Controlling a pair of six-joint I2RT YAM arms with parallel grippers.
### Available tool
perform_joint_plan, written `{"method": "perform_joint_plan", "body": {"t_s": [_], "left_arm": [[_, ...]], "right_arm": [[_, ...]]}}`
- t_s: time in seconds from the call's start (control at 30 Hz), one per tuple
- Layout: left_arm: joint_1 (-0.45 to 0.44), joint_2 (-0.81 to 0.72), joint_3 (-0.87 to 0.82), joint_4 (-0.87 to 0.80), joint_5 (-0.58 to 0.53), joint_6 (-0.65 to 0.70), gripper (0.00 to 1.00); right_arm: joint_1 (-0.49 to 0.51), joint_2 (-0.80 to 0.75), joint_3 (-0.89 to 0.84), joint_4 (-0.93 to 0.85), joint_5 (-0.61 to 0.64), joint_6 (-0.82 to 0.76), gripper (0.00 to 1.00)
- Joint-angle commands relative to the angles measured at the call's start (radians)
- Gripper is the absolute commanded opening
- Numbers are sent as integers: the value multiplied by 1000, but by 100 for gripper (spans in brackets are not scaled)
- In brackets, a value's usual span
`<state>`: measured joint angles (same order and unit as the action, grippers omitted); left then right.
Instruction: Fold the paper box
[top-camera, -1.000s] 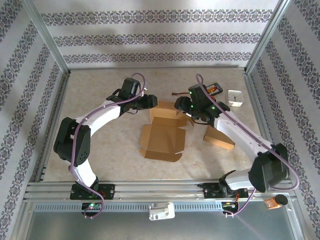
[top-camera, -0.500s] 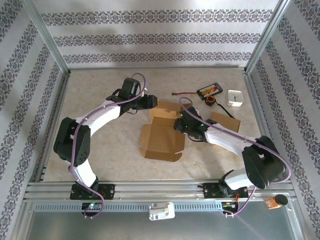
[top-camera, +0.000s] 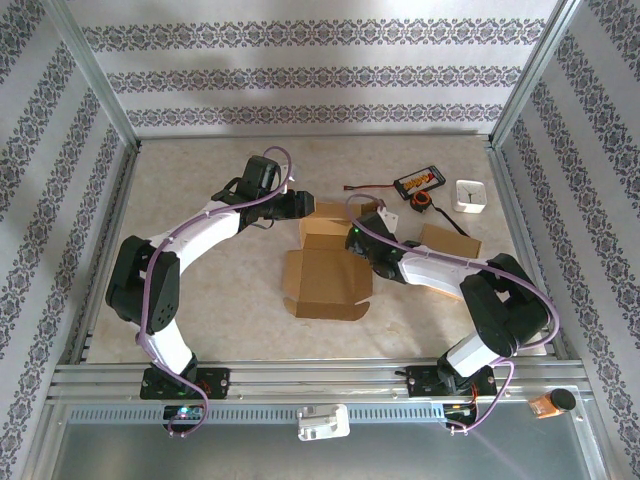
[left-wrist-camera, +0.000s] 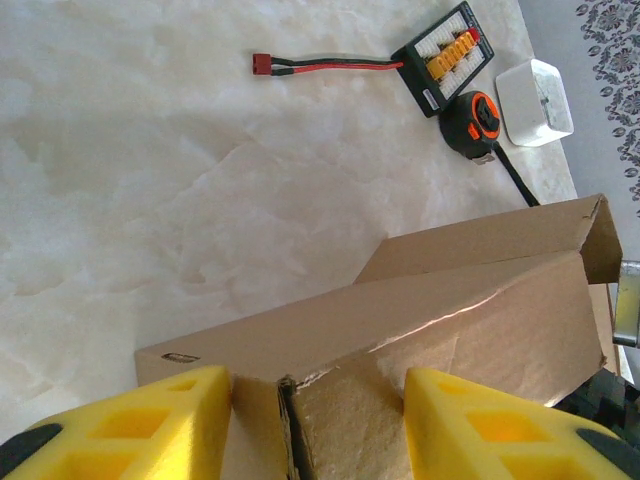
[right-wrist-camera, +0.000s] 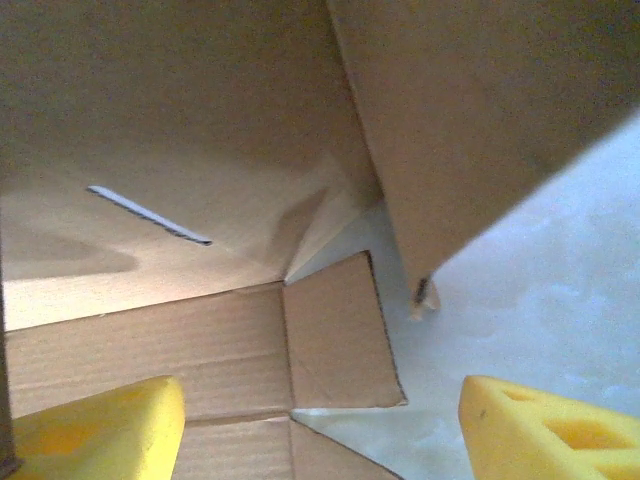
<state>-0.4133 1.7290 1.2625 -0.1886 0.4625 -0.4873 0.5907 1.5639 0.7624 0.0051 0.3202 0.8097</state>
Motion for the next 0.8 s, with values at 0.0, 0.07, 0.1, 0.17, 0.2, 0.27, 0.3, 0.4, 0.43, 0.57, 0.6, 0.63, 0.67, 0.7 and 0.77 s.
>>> {"method": "perform_joint_plan", "body": {"t_s": [0.0,0.07,0.1,0.17,0.2,0.27,0.3,0.4,0.43,0.57,0.6,0.63,0.67,0.7,0.77], "left_arm": [[-11,-22,1,-63,-19,29,48],[-11,-23,1,-64,-21,30,48],[-11,-23,1,-64,-21,30,48],[-11,-20,2,-62,-19,29,48],[-12,-18,3,-60,-17,28,48],[-11,-15,6,-61,-14,26,48],[-11,-13,7,-59,-13,24,48],[-11,-10,6,-60,-14,25,48],[-11,-9,5,-60,-15,24,48],[-11,-7,0,-55,-15,25,48],[-11,-6,3,-57,-13,24,48],[-10,-5,2,-57,-14,24,48],[-11,-5,2,-57,-14,24,47],[-11,-5,2,-56,-12,23,47],[-11,-5,4,-57,-12,20,47]], "right_arm": [[-14,-25,-58,-34,25,25,73],[-21,-69,-77,-56,41,15,73],[-32,-93,-85,-66,34,10,74],[-59,-129,-96,-85,-17,-4,74],[-74,-143,-101,-76,-78,-27,74],[-75,-162,-98,-77,-191,-76,73],[-65,-171,-95,-78,-236,-93,72],[-16,-202,-84,-91,-297,-102,70],[-6,-208,-78,-100,-295,-90,68],[16,-203,-59,-100,-262,4,64],[25,-197,-56,-94,-237,21,65],[34,-192,-57,-77,-212,21,65],[39,-181,-58,-63,-180,20,67],[34,-164,-56,-51,-162,15,68],[24,-134,-10,-84,-170,-8,68]]}}
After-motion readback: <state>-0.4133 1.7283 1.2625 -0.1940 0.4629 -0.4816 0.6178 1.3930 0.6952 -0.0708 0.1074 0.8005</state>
